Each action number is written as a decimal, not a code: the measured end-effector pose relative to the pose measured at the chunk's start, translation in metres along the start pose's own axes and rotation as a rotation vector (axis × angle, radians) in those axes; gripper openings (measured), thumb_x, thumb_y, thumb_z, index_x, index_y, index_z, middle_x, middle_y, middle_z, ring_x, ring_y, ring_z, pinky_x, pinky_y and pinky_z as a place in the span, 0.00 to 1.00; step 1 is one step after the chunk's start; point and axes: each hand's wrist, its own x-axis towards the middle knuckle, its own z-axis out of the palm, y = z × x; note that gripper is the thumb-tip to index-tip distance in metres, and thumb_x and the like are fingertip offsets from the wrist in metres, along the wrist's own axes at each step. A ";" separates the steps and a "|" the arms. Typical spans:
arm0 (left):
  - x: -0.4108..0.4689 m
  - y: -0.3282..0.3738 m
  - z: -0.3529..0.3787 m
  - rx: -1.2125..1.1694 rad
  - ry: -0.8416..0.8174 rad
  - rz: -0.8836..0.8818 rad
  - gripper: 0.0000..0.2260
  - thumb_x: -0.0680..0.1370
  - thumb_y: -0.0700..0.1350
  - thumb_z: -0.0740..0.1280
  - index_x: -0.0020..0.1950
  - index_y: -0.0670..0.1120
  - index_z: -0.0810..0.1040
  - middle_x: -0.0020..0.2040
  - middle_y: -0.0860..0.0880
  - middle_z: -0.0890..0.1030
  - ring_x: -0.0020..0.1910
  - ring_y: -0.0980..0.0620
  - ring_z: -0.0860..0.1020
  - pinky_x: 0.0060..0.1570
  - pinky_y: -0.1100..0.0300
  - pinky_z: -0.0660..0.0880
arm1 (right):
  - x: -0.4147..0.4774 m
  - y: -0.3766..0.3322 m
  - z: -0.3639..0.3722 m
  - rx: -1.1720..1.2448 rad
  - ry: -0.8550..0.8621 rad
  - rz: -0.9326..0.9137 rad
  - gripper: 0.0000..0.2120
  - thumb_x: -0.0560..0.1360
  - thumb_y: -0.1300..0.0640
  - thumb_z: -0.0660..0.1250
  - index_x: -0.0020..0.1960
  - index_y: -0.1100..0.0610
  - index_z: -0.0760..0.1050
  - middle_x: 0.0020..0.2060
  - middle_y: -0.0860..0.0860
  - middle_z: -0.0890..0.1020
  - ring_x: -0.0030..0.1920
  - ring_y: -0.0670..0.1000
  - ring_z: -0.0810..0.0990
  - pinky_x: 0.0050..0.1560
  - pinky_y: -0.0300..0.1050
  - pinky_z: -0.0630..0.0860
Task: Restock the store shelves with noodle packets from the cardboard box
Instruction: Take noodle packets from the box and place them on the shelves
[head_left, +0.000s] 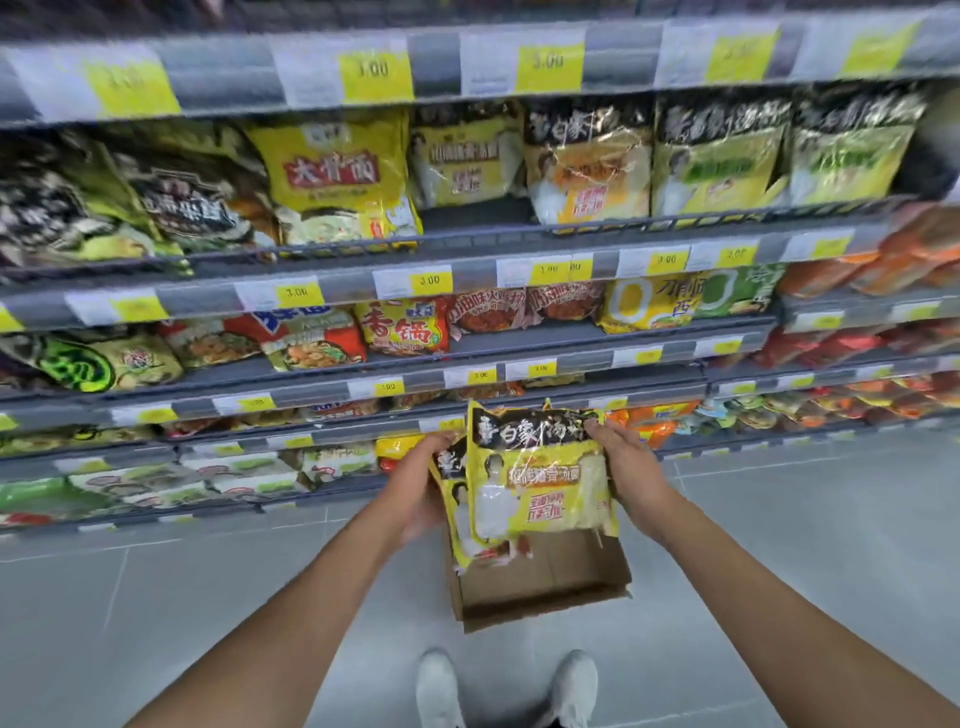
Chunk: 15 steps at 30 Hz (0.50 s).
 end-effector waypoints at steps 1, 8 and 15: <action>-0.013 0.006 -0.001 -0.042 -0.040 -0.014 0.16 0.80 0.52 0.61 0.50 0.45 0.85 0.49 0.37 0.85 0.46 0.41 0.82 0.61 0.44 0.73 | -0.014 -0.008 0.005 -0.012 -0.014 -0.008 0.30 0.78 0.44 0.67 0.76 0.54 0.66 0.69 0.51 0.71 0.70 0.56 0.71 0.73 0.59 0.67; -0.060 0.021 -0.028 -0.214 -0.126 -0.154 0.25 0.74 0.60 0.67 0.57 0.39 0.85 0.60 0.35 0.81 0.58 0.34 0.79 0.69 0.35 0.67 | -0.072 -0.028 0.033 -0.138 -0.023 -0.062 0.27 0.82 0.45 0.61 0.74 0.61 0.68 0.73 0.56 0.70 0.72 0.56 0.69 0.63 0.44 0.65; -0.059 0.049 -0.041 0.007 -0.119 -0.020 0.39 0.72 0.61 0.74 0.77 0.44 0.67 0.77 0.45 0.66 0.79 0.40 0.60 0.77 0.43 0.57 | -0.094 -0.059 0.059 -0.072 -0.051 -0.081 0.30 0.79 0.43 0.64 0.64 0.70 0.75 0.63 0.63 0.79 0.65 0.50 0.53 0.69 0.49 0.64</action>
